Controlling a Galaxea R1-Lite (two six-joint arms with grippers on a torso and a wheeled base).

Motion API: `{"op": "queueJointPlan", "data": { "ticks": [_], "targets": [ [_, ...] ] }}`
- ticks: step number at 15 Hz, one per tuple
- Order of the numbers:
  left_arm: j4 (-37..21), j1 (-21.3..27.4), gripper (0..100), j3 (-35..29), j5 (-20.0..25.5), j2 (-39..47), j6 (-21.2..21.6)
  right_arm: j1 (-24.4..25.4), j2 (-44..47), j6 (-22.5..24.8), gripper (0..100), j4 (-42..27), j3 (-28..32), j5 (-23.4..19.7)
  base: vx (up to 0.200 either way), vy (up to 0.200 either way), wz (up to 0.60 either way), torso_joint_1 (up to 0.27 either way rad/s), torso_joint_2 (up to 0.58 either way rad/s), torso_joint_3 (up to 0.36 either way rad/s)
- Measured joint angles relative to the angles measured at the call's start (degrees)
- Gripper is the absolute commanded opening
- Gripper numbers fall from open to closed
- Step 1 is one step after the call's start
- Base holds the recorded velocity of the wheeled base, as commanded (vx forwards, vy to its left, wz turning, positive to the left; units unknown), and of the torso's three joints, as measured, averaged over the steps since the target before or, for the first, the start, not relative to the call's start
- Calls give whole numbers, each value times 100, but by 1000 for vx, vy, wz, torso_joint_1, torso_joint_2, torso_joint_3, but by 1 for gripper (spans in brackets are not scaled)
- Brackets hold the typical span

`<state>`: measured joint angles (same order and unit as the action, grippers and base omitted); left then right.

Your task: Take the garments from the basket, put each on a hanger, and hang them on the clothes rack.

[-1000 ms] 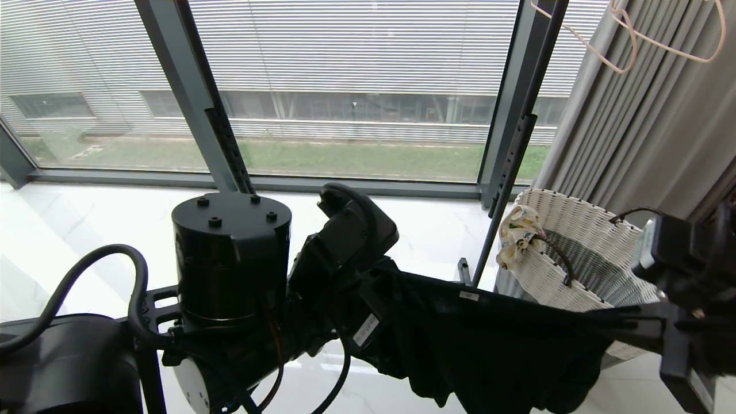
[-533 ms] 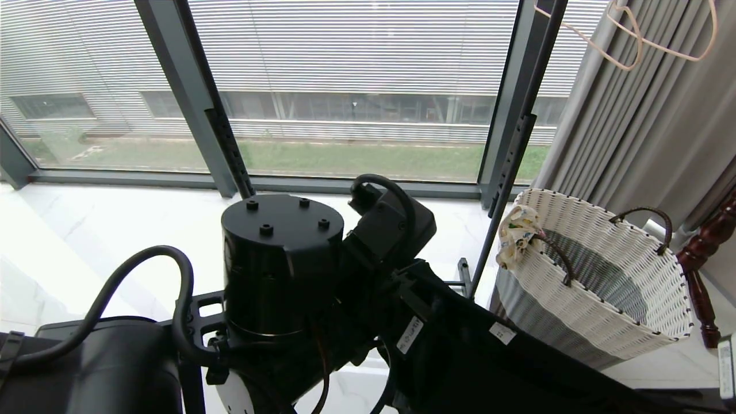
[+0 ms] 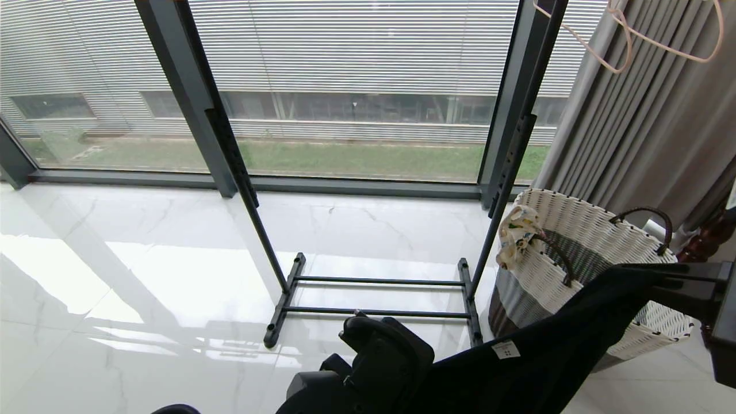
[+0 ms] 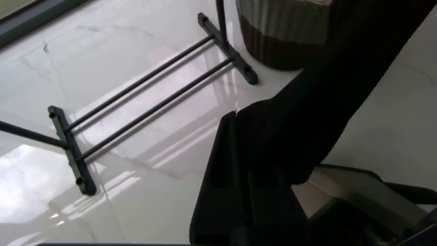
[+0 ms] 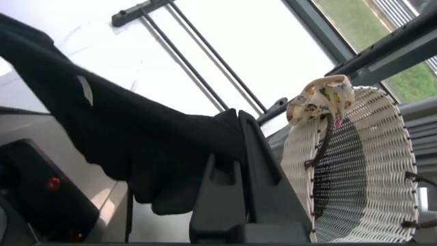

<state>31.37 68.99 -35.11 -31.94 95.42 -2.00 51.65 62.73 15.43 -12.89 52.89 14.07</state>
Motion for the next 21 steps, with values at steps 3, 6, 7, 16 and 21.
{"op": "queueJointPlan", "data": {
  "ticks": [3, 6, 7, 16, 21],
  "targets": [
    [2, 354, 0, 41, -93, 1, 34, -9, 177, 27, 0, 44, 85, 0, 0, 0, 0, 0, 0, 0],
    [7, 364, 0, -6, -196, 1, 37, -6, 221, 29, 100, -90, 90, 10, 0, 0, 0, 0, 0, 0],
    [7, 273, 0, -80, -205, 6, 39, 2, 215, 33, 100, -239, 85, 11, 0, 0, 0, 0, 0, 0],
    [2, -967, 0, -447, -189, -49, 913, 444, -422, -63, 100, -1323, 66, 51, 0, 0, 0, 0, 0, 0],
    [-602, -3004, 0, 13, 961, -1345, 1502, -2478, -1025, -134, 100, -1343, -139, 108, 0, 0, 0, 0, 0, 0]
  ]
}}
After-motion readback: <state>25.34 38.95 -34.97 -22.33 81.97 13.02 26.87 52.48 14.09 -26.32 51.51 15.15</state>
